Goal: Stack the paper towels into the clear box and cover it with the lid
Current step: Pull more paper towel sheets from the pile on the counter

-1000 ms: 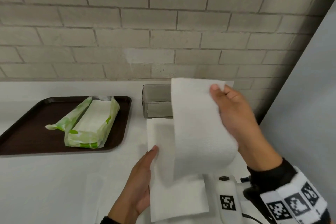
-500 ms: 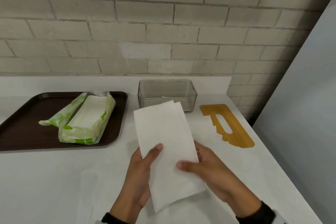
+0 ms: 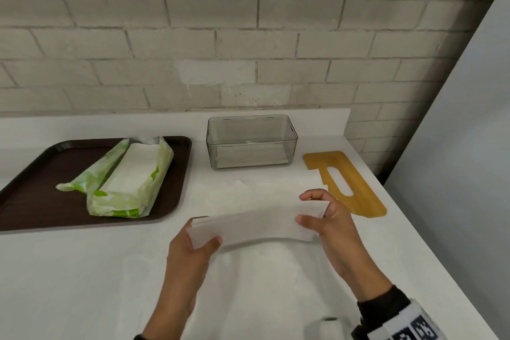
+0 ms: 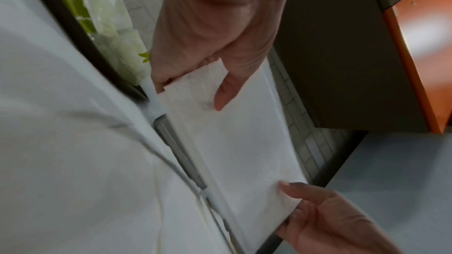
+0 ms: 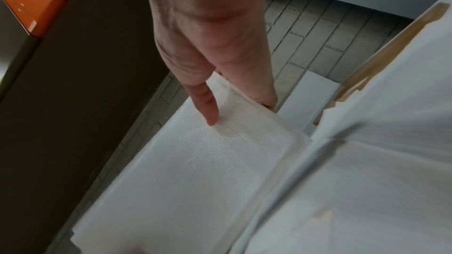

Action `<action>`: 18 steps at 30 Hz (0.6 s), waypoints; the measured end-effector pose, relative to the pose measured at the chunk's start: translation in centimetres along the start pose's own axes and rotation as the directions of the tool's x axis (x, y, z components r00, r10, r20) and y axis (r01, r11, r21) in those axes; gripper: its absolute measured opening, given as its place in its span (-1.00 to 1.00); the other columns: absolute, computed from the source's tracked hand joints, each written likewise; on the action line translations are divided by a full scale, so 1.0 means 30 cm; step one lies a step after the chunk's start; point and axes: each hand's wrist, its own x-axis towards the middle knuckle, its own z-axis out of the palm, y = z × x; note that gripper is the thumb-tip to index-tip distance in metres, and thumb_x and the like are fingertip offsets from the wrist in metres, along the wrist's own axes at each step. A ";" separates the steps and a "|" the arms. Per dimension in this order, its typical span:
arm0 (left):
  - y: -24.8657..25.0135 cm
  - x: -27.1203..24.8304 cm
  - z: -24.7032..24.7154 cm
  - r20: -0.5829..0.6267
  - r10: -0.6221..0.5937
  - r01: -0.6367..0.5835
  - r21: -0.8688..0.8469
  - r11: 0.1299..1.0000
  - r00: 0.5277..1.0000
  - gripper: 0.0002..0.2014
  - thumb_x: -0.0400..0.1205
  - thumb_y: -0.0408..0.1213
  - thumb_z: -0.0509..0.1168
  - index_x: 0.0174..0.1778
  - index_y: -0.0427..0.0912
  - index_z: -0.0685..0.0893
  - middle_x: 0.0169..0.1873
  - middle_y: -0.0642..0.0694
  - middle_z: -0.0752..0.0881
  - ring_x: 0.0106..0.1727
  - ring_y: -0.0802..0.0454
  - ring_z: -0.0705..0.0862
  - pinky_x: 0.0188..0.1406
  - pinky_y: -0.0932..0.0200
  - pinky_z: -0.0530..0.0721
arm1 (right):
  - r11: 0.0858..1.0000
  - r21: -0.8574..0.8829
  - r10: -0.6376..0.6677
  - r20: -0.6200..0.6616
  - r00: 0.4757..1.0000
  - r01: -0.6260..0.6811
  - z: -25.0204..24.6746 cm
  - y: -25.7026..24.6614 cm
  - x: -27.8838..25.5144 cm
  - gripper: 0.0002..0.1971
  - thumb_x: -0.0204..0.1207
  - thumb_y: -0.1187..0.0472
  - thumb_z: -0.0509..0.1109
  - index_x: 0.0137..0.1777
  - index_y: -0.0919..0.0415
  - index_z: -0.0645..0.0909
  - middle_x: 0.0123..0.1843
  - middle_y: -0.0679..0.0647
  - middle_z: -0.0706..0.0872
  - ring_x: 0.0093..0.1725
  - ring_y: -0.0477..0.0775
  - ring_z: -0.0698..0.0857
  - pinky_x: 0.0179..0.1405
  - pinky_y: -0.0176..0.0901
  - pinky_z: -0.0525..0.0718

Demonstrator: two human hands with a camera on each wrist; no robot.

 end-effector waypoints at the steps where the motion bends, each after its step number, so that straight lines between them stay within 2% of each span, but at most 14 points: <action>1: -0.012 -0.003 0.005 -0.001 -0.002 0.002 0.015 1.000 1.000 -0.68 0.50 -0.64 0.34 -0.10 -0.07 0.68 -0.12 -0.10 0.74 -0.03 -0.12 0.67 -0.17 0.15 0.57 | 1.000 -0.020 0.018 0.002 1.000 -0.018 0.002 0.014 0.001 -0.62 0.34 0.61 0.41 -0.08 0.09 0.62 -0.11 0.08 0.73 -0.13 0.02 0.69 -0.17 -0.23 0.64; 3: -0.020 -0.011 0.013 -0.014 -0.010 0.010 0.045 0.999 1.000 -0.64 0.50 -0.68 0.27 -0.09 -0.06 0.66 -0.09 -0.12 0.69 0.00 -0.14 0.60 -0.19 0.15 0.55 | 0.999 -0.016 0.050 -0.005 0.999 -0.050 -0.002 0.039 0.006 -0.58 0.34 0.65 0.38 -0.03 0.09 0.60 -0.10 0.11 0.72 -0.10 0.06 0.66 -0.17 -0.21 0.62; 6: -0.022 -0.015 0.019 -0.050 -0.011 0.014 0.058 0.998 0.999 -0.55 0.49 -0.71 0.20 -0.03 -0.01 0.64 0.00 -0.12 0.69 0.06 -0.14 0.60 -0.19 0.18 0.54 | 0.997 0.021 0.081 -0.001 0.997 -0.081 -0.018 0.065 0.013 -0.53 0.33 0.67 0.36 0.02 0.08 0.57 -0.08 0.11 0.66 -0.07 0.09 0.63 -0.19 -0.17 0.62; 8: -0.017 -0.021 0.031 -0.055 -0.004 0.007 0.065 0.998 0.998 -0.53 0.49 -0.72 0.18 -0.02 0.01 0.62 -0.01 -0.09 0.70 0.04 -0.10 0.61 -0.20 0.20 0.54 | 0.994 -0.037 0.104 0.024 0.994 -0.103 -0.016 0.084 0.012 -0.52 0.32 0.64 0.39 0.06 0.07 0.55 -0.04 0.10 0.64 -0.05 0.09 0.62 -0.23 -0.21 0.62; 10: -0.020 -0.024 0.042 -0.051 0.001 0.003 0.081 0.997 0.999 -0.60 0.52 -0.66 0.25 -0.04 0.01 0.63 -0.05 -0.08 0.70 -0.04 -0.06 0.62 -0.21 0.19 0.54 | 0.982 -0.149 0.124 0.034 0.992 -0.118 -0.006 0.106 0.007 -0.57 0.32 0.60 0.41 0.03 0.09 0.56 -0.04 0.10 0.64 -0.04 0.08 0.62 -0.23 -0.23 0.61; 12: -0.024 -0.021 0.034 -0.069 -0.010 0.014 0.060 0.998 0.998 -0.73 0.54 -0.53 0.36 -0.06 -0.01 0.65 -0.09 -0.10 0.73 -0.05 -0.09 0.66 -0.13 0.09 0.61 | 0.975 -0.182 0.133 0.017 0.991 -0.128 -0.010 0.108 0.002 -0.66 0.36 0.53 0.43 0.01 0.11 0.62 -0.05 0.05 0.73 -0.02 0.08 0.69 -0.10 -0.16 0.67; 14: -0.019 -0.007 0.002 -0.065 -0.043 0.046 0.053 0.998 0.997 -0.77 0.50 -0.44 0.45 -0.04 -0.02 0.68 -0.10 -0.12 0.78 -0.02 -0.17 0.73 0.04 -0.08 0.69 | 0.981 -0.154 0.119 0.017 0.993 -0.115 -0.028 0.068 0.003 -0.73 0.39 0.48 0.46 0.01 0.16 0.69 -0.04 0.06 0.82 0.01 0.13 0.77 0.07 0.00 0.72; 16: -0.003 0.002 -0.040 0.027 -0.053 0.048 0.169 0.984 0.998 -0.72 0.38 -0.39 0.56 -0.08 -0.03 0.69 -0.16 -0.08 0.81 -0.06 -0.15 0.76 0.05 -0.08 0.70 | 0.990 -0.135 0.052 0.027 0.998 -0.048 -0.049 -0.006 0.008 -0.81 0.37 0.48 0.49 -0.10 0.22 0.70 -0.10 0.11 0.84 -0.04 0.18 0.79 0.05 0.04 0.74; 18: 0.025 -0.003 -0.052 0.210 -0.074 -0.002 0.340 0.941 0.975 -0.73 0.33 -0.37 0.60 -0.17 -0.03 0.70 -0.24 0.06 0.82 -0.14 0.05 0.78 -0.04 0.14 0.70 | 0.992 -0.108 -0.054 0.065 0.996 0.061 -0.047 -0.092 0.013 -0.82 0.32 0.47 0.52 -0.16 0.22 0.69 -0.17 0.07 0.83 -0.14 0.11 0.79 -0.06 -0.07 0.76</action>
